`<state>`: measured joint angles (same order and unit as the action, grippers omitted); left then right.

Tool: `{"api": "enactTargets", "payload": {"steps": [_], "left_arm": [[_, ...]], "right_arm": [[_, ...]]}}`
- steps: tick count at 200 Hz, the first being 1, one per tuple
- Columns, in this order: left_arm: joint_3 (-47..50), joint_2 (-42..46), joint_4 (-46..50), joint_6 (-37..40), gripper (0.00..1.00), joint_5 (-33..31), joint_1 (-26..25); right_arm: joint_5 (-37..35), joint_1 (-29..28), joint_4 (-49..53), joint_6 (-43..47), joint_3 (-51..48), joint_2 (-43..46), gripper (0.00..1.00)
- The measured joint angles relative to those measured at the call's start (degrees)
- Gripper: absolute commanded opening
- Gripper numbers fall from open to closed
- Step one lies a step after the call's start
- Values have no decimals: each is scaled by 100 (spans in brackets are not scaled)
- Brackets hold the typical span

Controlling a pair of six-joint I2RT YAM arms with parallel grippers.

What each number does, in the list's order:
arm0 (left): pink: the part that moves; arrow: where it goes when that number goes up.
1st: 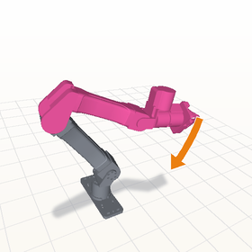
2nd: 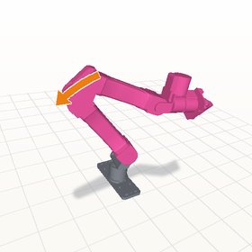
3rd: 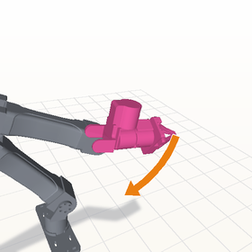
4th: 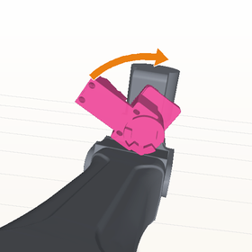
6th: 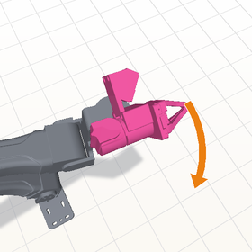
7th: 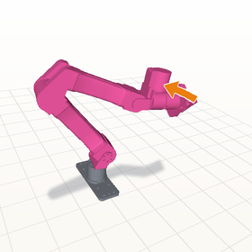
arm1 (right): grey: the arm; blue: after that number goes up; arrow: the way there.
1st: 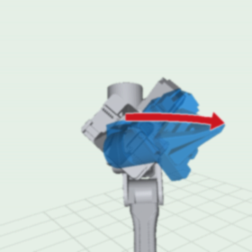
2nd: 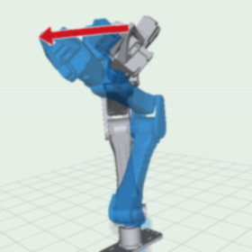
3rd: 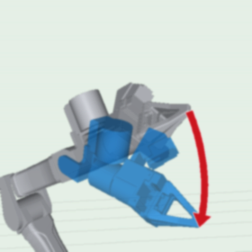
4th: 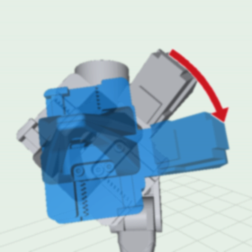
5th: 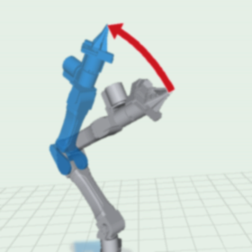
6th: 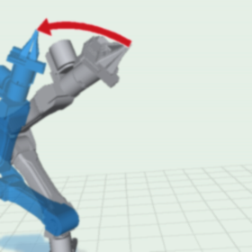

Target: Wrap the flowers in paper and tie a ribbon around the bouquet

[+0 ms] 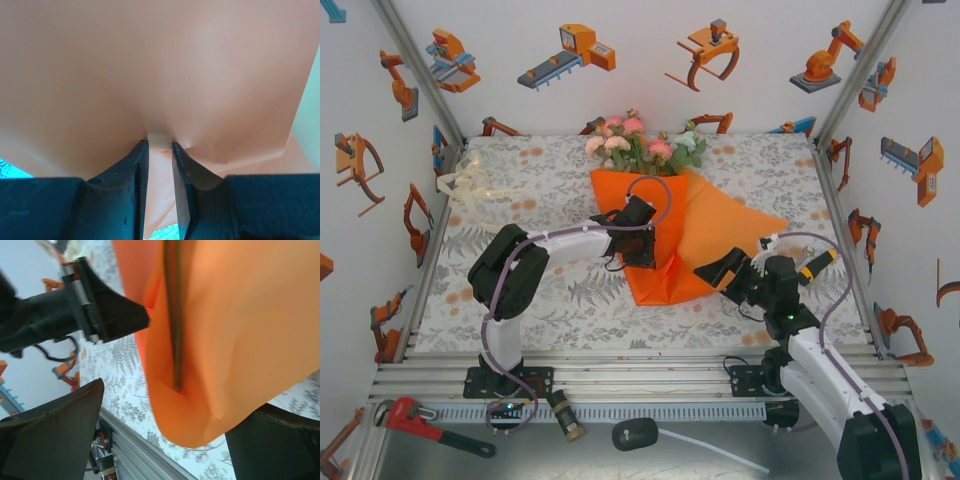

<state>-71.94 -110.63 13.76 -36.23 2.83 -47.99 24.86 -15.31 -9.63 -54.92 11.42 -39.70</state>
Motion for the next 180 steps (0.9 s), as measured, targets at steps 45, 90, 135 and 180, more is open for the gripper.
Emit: {"api": "enactTargets", "payload": {"steps": [45,90,135,180], "left_arm": [[0,0,-7,0,30,17,0],[22,0,-68,0,30,63,0],[55,11,-98,-2,30,68,0],[57,11,-114,-2,30,66,0]], "right_arm": [[-188,-645,-673,136,-164,-649,89],[-699,-929,-455,398,-306,-817,83],[-1287,-1084,-363,577,-306,-942,46],[-1681,-1281,-52,675,-190,-1200,12]]}}
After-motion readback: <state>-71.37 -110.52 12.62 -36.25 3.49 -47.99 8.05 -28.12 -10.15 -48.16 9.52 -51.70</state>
